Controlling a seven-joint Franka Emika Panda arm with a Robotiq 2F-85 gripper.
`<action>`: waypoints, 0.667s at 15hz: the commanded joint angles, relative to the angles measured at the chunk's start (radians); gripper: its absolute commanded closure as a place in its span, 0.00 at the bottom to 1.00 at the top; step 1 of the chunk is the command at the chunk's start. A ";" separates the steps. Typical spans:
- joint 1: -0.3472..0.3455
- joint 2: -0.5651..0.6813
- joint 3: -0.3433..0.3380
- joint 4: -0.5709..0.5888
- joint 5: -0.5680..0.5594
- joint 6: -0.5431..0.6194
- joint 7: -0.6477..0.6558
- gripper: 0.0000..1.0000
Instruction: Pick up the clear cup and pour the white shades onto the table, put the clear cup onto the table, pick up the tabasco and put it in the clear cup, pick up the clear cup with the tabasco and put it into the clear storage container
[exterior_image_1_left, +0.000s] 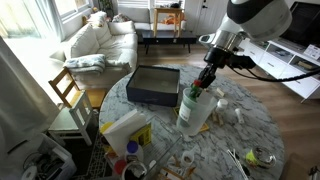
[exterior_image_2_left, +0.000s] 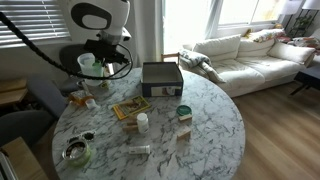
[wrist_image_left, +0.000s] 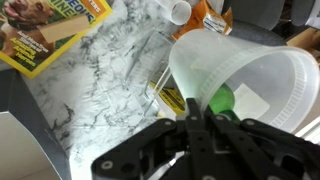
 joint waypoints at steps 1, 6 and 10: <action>0.007 0.047 0.035 0.043 0.062 0.014 -0.010 0.99; 0.016 0.078 0.080 0.043 0.141 0.121 -0.054 0.99; 0.030 0.114 0.101 0.032 0.115 0.216 -0.063 0.99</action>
